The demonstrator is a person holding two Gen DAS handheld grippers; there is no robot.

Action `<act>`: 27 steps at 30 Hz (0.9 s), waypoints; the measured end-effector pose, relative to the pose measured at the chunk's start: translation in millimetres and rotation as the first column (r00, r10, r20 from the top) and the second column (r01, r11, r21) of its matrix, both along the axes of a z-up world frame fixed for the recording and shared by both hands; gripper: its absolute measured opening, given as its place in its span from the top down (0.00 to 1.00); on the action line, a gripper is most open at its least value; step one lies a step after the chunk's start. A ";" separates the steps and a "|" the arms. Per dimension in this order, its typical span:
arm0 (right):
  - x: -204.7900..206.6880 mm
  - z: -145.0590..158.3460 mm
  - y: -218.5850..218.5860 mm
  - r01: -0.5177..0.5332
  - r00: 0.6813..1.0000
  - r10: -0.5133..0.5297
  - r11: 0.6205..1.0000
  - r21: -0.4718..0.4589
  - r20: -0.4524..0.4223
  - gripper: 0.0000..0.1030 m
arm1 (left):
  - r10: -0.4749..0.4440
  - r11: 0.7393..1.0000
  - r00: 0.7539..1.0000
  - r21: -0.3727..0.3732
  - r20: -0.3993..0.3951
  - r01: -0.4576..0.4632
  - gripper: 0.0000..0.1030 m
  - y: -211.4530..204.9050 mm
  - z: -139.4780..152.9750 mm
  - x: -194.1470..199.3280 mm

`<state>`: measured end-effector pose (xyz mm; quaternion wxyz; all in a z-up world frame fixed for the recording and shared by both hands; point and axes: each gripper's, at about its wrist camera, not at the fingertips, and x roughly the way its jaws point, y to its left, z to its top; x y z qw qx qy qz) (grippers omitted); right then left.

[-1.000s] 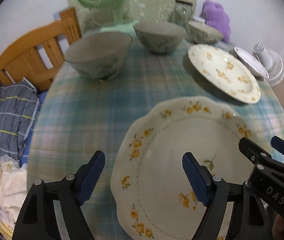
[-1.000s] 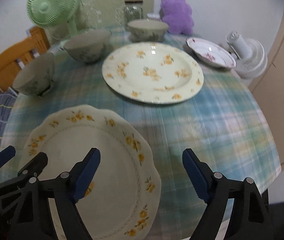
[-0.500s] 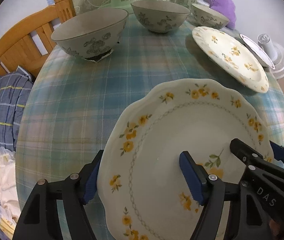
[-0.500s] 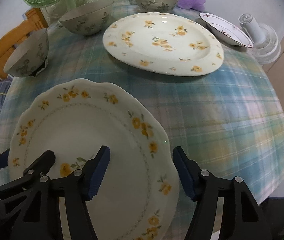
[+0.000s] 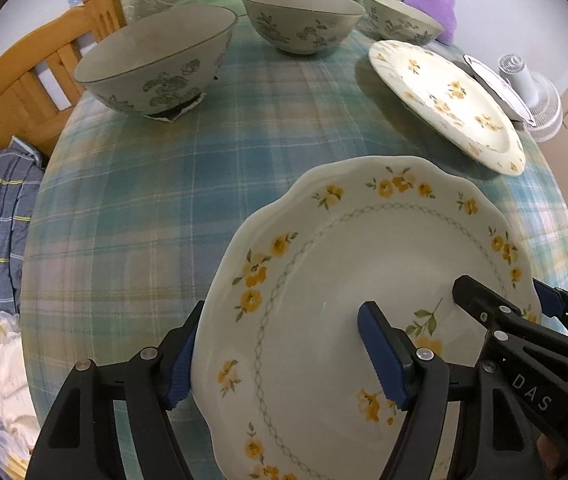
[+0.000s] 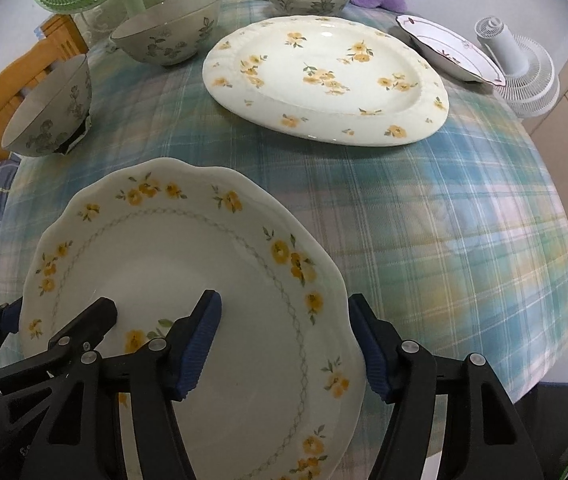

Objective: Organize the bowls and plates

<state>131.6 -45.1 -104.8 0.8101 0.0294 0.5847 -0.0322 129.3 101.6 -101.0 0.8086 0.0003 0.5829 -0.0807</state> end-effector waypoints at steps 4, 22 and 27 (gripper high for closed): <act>-0.7 2.3 -1.9 0.009 1.000 -0.009 1.000 -0.005 -0.006 0.33 | -0.024 1.000 1.000 0.018 0.015 0.023 0.28 -8.2 5.9 -1.3; 2.1 32.0 -85.0 -0.001 0.998 0.000 1.000 0.019 0.061 0.33 | -0.011 0.999 0.996 0.032 0.083 0.009 0.28 -92.8 33.5 4.1; 2.8 36.7 -118.1 -0.002 0.997 0.001 1.000 0.004 0.075 0.33 | -0.005 1.000 0.996 0.024 0.093 0.003 0.29 -130.3 36.1 9.7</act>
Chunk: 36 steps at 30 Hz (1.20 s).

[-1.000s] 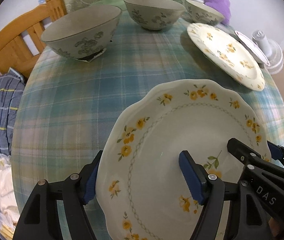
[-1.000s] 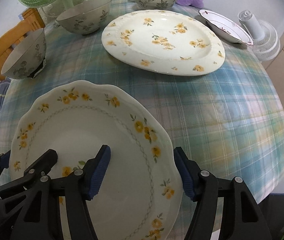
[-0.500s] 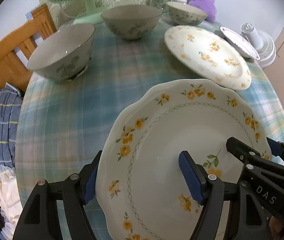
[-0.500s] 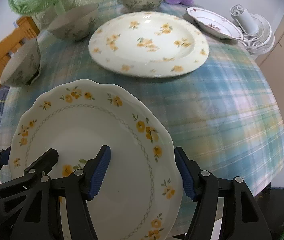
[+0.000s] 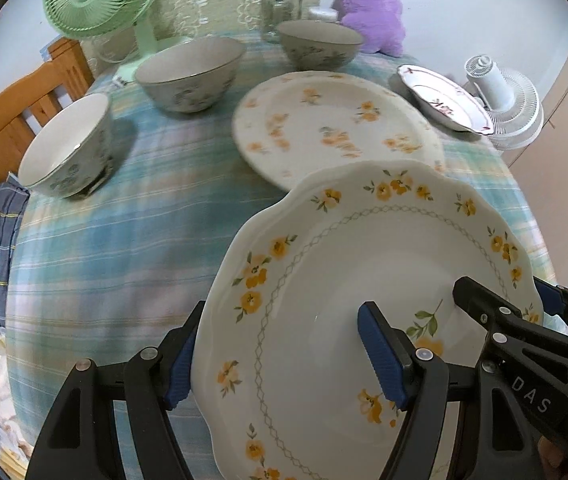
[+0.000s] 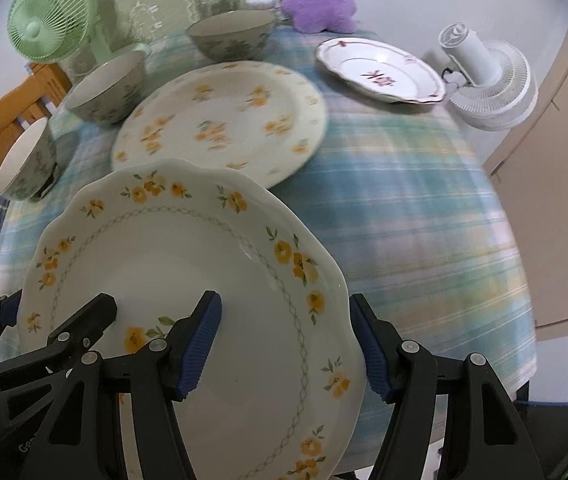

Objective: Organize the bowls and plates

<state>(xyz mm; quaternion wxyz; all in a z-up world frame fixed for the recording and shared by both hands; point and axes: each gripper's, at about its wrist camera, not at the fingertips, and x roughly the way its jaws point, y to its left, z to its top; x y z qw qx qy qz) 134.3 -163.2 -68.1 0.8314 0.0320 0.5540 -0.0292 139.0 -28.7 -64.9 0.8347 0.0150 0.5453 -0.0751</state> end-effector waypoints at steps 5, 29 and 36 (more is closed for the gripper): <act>4.7 -0.4 -37.4 0.005 1.000 -0.005 1.000 -0.004 0.000 0.33 | 0.001 1.000 1.000 -0.005 -0.002 -0.001 0.29 -35.1 -1.7 5.2; 31.1 -31.1 -153.4 0.055 0.997 -0.055 0.998 -0.007 -0.057 0.33 | -0.001 1.000 0.999 -0.005 -0.048 0.001 0.29 -140.0 -30.5 33.2; 35.7 -39.7 -156.7 0.048 0.997 -0.048 0.999 -0.009 -0.066 0.33 | 0.035 0.999 0.998 -0.004 -0.056 -0.036 0.29 -141.6 -38.5 38.2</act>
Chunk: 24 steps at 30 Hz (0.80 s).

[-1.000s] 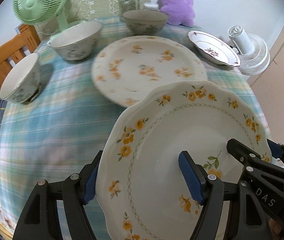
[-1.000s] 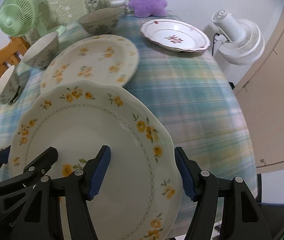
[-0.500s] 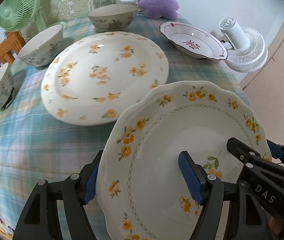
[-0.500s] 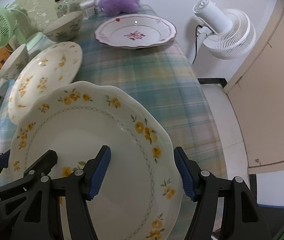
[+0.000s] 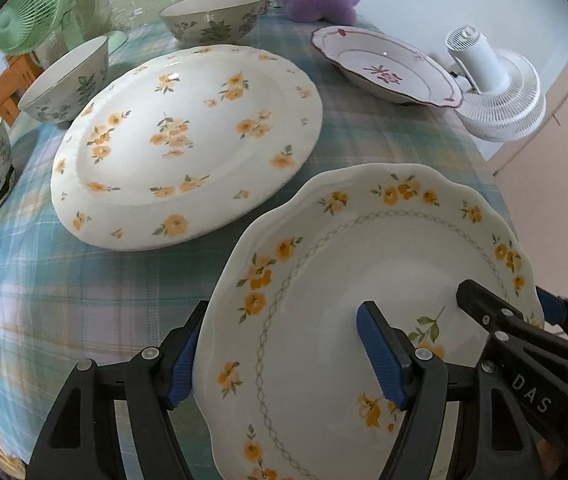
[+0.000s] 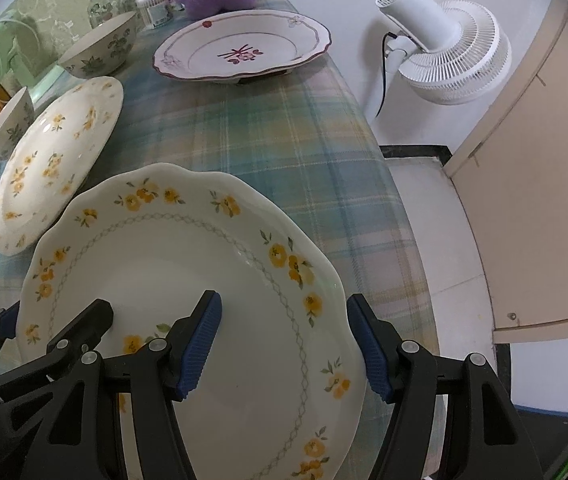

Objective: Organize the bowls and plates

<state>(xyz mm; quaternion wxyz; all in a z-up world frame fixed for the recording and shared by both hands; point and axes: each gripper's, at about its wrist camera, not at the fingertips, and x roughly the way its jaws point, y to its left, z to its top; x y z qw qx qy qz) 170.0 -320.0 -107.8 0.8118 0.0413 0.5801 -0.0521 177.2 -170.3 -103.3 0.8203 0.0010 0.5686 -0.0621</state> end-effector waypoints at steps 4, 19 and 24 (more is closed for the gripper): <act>2.7 -2.1 -1.1 -0.001 1.000 0.001 1.000 0.013 0.003 0.33 | 0.005 1.000 1.000 0.004 0.001 -0.005 0.29 -1.7 0.2 0.3; -18.1 14.3 5.5 0.036 0.999 -0.036 0.999 -0.013 0.028 0.25 | -0.033 0.999 0.999 0.016 0.017 0.033 0.17 15.0 15.2 -18.7; -30.7 32.7 15.2 0.054 0.996 -0.051 0.998 -0.035 0.069 0.24 | -0.056 0.998 0.997 0.006 0.046 0.056 0.16 27.6 29.5 -29.1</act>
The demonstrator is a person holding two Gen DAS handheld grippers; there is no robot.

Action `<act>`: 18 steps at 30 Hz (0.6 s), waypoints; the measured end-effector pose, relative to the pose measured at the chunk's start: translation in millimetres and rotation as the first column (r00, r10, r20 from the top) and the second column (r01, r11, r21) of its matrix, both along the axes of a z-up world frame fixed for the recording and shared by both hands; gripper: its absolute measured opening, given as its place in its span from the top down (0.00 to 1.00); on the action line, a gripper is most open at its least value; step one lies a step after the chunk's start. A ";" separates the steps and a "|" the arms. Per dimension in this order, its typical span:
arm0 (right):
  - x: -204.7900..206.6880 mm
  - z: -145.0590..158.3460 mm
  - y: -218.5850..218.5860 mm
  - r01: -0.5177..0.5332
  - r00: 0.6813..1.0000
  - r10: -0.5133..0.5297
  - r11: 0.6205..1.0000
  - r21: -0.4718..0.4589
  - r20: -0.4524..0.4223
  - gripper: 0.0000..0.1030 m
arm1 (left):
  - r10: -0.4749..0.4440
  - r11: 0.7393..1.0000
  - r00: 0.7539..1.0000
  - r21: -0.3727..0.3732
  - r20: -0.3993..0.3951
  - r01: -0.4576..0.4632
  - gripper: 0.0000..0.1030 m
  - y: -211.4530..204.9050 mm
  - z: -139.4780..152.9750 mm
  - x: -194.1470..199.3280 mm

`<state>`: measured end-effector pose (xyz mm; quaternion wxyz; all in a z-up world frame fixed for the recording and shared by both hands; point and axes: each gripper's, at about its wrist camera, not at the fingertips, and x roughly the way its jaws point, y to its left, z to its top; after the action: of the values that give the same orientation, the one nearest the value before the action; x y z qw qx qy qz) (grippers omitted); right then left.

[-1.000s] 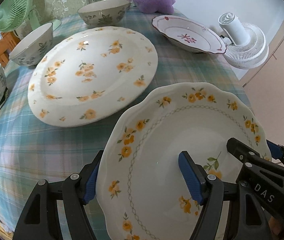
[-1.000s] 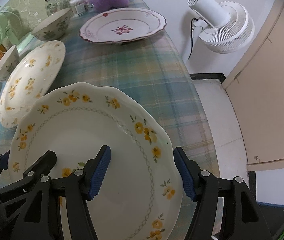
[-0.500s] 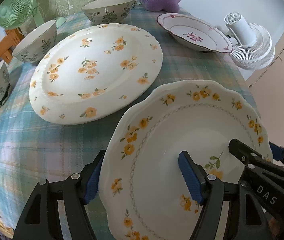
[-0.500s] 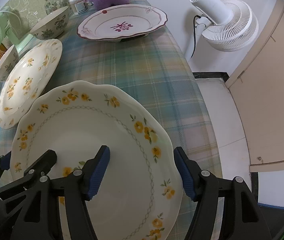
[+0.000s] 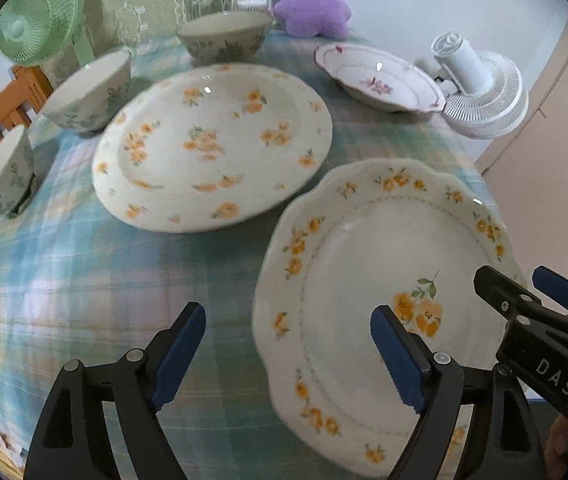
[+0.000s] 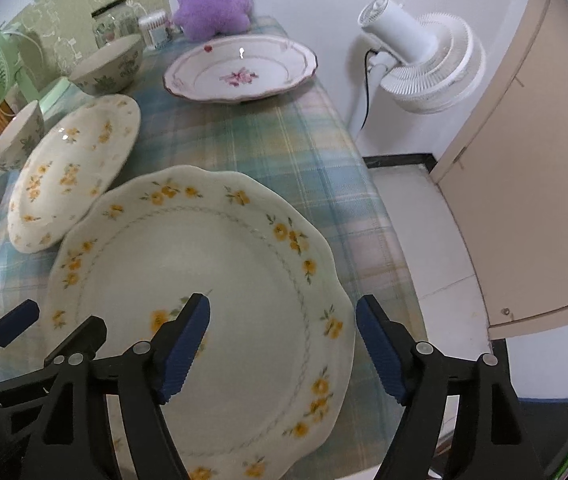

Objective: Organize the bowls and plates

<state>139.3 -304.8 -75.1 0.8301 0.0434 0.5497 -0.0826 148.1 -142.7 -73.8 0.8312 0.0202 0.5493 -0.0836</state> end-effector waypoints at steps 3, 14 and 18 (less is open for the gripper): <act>-8.4 11.9 9.1 0.010 0.999 -0.010 1.000 0.001 0.034 0.24 | -0.015 1.000 1.000 0.004 0.027 0.015 0.16 10.8 11.7 -5.0; -22.9 51.8 66.3 -0.006 0.989 0.005 1.000 0.003 0.146 0.24 | 0.012 1.000 0.997 -0.001 0.081 -0.012 0.16 64.5 42.9 -8.6; -10.0 65.0 86.5 -0.043 0.983 0.043 0.999 -0.004 0.179 0.24 | 0.015 1.000 0.994 0.008 0.110 -0.016 0.16 76.9 51.0 -2.5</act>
<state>129.3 -218.3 -10.0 0.8777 0.0386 0.4739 -0.0604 145.6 -65.8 -22.9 0.8608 0.0242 0.5030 -0.0737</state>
